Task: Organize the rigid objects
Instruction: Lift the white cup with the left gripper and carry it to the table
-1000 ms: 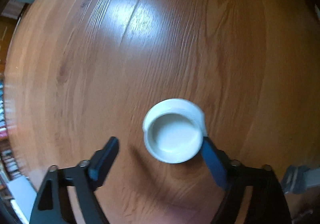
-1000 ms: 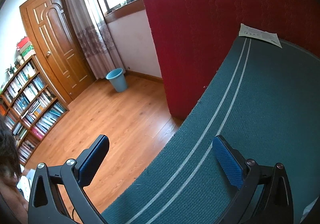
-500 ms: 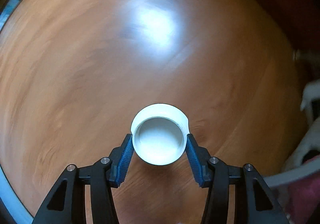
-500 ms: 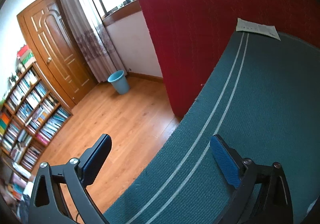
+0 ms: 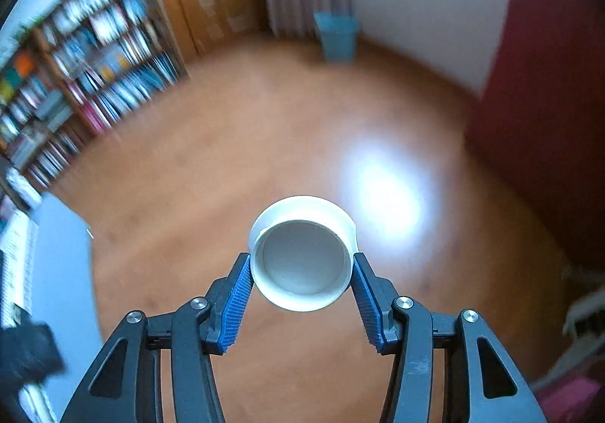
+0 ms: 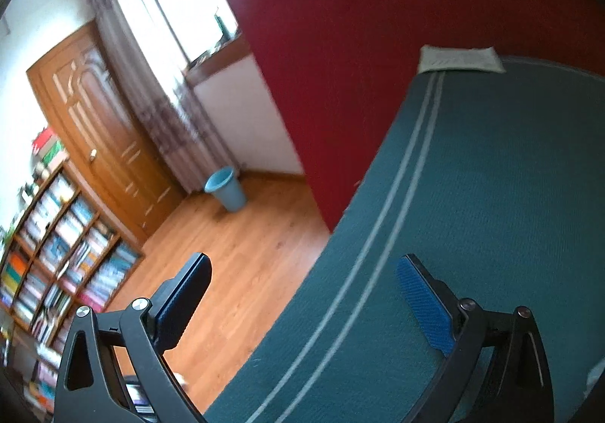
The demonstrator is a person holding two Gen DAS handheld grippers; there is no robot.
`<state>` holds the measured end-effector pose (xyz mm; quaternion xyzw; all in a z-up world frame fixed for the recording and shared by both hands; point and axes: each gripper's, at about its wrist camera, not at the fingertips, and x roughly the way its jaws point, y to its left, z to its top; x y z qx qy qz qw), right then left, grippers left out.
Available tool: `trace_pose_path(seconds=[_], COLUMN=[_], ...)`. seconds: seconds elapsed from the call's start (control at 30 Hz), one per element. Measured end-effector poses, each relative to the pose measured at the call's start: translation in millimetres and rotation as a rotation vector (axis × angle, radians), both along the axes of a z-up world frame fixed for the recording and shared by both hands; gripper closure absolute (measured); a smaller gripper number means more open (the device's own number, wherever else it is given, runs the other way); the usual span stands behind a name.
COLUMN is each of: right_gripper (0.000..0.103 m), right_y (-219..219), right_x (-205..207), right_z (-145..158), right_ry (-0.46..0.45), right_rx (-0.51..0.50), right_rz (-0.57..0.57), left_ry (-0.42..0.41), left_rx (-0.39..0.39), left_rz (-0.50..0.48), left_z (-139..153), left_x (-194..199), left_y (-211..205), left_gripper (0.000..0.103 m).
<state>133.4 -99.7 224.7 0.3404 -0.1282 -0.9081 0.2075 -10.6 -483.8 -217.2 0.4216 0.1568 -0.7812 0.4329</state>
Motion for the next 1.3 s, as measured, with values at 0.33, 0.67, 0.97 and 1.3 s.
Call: trace_pose_path(seconds=[0.33, 0.67, 0.97, 1.3], right_gripper=[0.004, 0.004, 0.004, 0.004], right_y=[118.5, 271.4, 360.3, 481.2], right_x=[145.4, 311.8, 378.6, 490.2], right_z=[102.3, 222.8, 222.2, 237.2], right_ry=[0.233, 0.602, 0.616, 0.718], right_rx=[0.07, 0.013, -0.204, -0.248], right_rz=[-0.097, -0.358, -0.459, -0.796], left_ry=[0.384, 0.614, 0.698, 0.783], left_rx=[-0.283, -0.437, -0.565, -0.452], left_rz=[-0.205, -0.288, -0.387, -0.683], left_z=[185.8, 334.4, 391.9, 418.6], left_x=[45.8, 147.4, 196.0, 198.2], left_y=[86.1, 71.5, 165.2, 250.2], left_gripper=[0.048, 0.048, 0.048, 0.048])
